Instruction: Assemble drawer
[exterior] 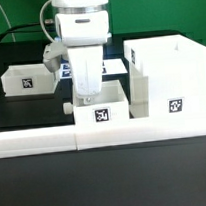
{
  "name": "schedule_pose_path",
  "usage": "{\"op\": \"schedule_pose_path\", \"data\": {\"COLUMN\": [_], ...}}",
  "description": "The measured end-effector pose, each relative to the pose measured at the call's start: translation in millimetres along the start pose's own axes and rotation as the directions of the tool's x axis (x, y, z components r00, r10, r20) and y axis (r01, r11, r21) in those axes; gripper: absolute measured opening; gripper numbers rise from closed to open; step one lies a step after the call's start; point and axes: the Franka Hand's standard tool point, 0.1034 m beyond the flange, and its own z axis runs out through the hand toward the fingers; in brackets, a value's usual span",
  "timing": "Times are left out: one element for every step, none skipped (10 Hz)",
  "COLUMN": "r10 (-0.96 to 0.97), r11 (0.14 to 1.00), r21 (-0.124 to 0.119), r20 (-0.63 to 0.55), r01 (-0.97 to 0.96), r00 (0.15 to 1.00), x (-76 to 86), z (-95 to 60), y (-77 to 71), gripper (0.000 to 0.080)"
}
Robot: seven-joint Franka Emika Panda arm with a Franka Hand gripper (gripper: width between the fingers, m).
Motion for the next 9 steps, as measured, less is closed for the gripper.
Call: {"op": "schedule_pose_path", "data": {"r10": [0.000,0.000,0.001,0.000,0.002,0.002,-0.001,-0.019,-0.029], "r11": [1.000,1.000,1.000,1.000,1.000,1.000,1.000,1.000,1.000], "r21": [0.001,0.000,-0.004,-0.006,-0.005,-0.005,-0.005,-0.007,-0.011], "r20": [0.000,0.000,-0.002,-0.002,-0.002,-0.002,-0.001,0.004,0.005], "r01": [0.000,0.000,-0.001,0.000,-0.002,-0.002,0.001,0.019,0.029], "r00": [1.000,1.000,1.000,1.000,1.000,1.000,1.000,1.000,1.000], "x": [-0.1,0.8,3.6,4.6,3.5,3.2,3.9,9.0,15.5], "z": [0.2,-0.4,-2.3,-2.8,-2.3,-2.3,-2.1,-2.1,-3.0], "y": [-0.2,0.7,4.1,5.4,4.6,4.6,4.6,5.0,6.6], "gripper": [0.0044,0.0044,0.0044,0.0044,0.0044,0.0044,0.0044,0.0044,0.0044]}}
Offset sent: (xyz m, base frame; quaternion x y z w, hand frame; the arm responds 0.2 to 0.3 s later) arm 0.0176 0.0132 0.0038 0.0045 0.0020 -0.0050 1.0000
